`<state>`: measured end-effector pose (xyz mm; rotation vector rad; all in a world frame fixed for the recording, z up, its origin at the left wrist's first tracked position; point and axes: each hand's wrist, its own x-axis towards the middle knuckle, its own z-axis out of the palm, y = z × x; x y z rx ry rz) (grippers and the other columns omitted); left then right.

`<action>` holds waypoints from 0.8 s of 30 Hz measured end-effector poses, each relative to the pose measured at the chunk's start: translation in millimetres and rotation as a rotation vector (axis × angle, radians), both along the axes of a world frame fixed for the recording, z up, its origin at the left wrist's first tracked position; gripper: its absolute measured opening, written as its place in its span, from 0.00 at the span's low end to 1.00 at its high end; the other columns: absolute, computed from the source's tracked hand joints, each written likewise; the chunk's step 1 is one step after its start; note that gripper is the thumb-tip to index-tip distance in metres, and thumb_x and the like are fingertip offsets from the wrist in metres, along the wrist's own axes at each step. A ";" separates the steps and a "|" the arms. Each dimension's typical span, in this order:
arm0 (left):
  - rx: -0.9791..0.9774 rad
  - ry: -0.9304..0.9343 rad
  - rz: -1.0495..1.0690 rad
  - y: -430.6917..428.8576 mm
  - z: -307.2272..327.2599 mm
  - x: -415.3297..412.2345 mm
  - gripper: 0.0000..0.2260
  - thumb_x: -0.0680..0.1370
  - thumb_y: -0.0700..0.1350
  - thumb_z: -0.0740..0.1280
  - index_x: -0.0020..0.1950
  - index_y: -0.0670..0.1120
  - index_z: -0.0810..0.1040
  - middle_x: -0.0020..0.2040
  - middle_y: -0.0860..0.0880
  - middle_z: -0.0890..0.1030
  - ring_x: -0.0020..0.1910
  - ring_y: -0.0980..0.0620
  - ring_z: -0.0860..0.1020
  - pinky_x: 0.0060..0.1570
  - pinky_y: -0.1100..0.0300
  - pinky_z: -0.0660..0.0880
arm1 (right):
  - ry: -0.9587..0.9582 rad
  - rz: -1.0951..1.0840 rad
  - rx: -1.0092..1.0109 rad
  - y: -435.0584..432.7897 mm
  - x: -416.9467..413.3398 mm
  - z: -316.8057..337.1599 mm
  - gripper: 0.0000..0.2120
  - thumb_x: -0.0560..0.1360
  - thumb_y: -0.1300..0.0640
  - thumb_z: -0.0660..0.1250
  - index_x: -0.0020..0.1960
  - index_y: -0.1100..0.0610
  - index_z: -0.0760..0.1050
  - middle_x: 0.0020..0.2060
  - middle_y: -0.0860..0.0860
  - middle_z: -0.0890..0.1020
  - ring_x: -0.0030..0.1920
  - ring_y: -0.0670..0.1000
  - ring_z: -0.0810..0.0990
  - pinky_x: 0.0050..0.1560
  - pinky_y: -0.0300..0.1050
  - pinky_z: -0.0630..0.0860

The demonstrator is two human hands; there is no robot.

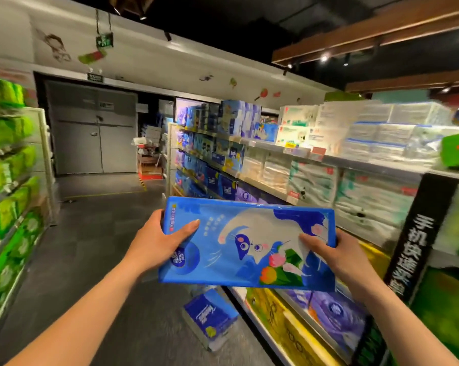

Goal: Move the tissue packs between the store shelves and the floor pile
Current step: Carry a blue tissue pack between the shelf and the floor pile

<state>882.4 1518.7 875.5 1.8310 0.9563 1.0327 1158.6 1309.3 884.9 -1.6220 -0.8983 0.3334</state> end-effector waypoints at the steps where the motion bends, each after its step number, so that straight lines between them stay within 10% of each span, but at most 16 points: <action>1: 0.013 -0.001 -0.006 26.0 9.6 12.2 0.29 0.63 0.71 0.73 0.52 0.54 0.73 0.47 0.57 0.82 0.44 0.56 0.83 0.42 0.55 0.80 | -0.001 -0.004 0.007 24.0 10.8 6.3 0.17 0.73 0.47 0.74 0.56 0.55 0.78 0.42 0.47 0.88 0.40 0.49 0.87 0.39 0.44 0.81; 5: 0.008 -0.045 -0.021 125.3 35.7 66.3 0.30 0.68 0.62 0.75 0.60 0.50 0.67 0.47 0.58 0.80 0.42 0.59 0.81 0.37 0.62 0.75 | -0.012 0.000 0.049 113.3 56.3 25.1 0.11 0.75 0.52 0.73 0.52 0.57 0.79 0.40 0.49 0.88 0.37 0.48 0.87 0.36 0.39 0.78; 12: -0.027 -0.141 -0.103 283.3 41.5 169.9 0.07 0.73 0.48 0.77 0.45 0.49 0.80 0.35 0.58 0.85 0.37 0.57 0.85 0.37 0.63 0.81 | -0.150 -0.054 0.120 277.8 165.9 26.8 0.08 0.75 0.55 0.74 0.51 0.57 0.80 0.35 0.44 0.87 0.33 0.43 0.85 0.30 0.32 0.75; 24: -0.088 -0.250 -0.125 553.8 71.9 314.9 0.32 0.57 0.60 0.81 0.53 0.47 0.76 0.41 0.53 0.87 0.38 0.52 0.86 0.43 0.50 0.83 | -0.203 -0.044 0.113 544.7 313.1 72.2 0.19 0.68 0.46 0.76 0.53 0.56 0.77 0.39 0.46 0.87 0.38 0.48 0.87 0.33 0.38 0.79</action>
